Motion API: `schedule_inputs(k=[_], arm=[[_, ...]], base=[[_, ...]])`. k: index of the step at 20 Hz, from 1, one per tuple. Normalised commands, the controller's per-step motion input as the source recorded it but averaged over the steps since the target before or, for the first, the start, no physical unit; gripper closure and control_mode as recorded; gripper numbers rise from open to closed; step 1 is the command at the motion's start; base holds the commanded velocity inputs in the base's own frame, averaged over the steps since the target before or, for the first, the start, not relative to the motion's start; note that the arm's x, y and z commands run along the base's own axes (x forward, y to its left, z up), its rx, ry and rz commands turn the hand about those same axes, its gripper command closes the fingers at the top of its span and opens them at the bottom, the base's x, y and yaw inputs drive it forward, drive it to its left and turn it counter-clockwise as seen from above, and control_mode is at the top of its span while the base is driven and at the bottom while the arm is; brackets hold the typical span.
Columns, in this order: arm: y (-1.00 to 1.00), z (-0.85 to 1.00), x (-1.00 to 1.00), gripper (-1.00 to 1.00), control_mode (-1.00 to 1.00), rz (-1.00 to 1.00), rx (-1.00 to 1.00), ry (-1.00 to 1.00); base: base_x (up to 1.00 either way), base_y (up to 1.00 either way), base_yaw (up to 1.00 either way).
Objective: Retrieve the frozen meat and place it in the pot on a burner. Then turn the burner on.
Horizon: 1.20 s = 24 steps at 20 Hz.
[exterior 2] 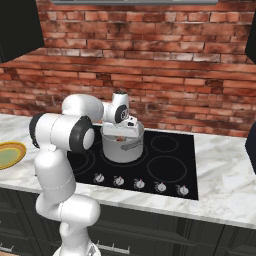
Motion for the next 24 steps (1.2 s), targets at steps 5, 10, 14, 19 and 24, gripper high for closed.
schedule_inputs(k=[5, 10, 14, 19, 24], arm=[[0.00, -0.01, 0.00, -1.00, -1.00, 0.00, 0.00, 0.00], [0.00, 0.05, 0.00, -1.00, -1.00, 0.00, 0.00, -0.01], [0.00, 0.45, 0.00, -1.00, -1.00, 0.00, 0.00, -0.02], [0.00, 0.55, -0.03, -1.00, -1.00, -0.02, 0.00, -0.02], [0.00, 0.51, -0.26, -1.00, -1.00, -0.08, -0.10, 0.00]], base=[[0.00, 0.00, 0.00], [0.00, 0.00, 0.00], [0.00, 0.00, 0.00], [0.00, 0.00, 0.00], [0.00, 0.00, 0.00]])
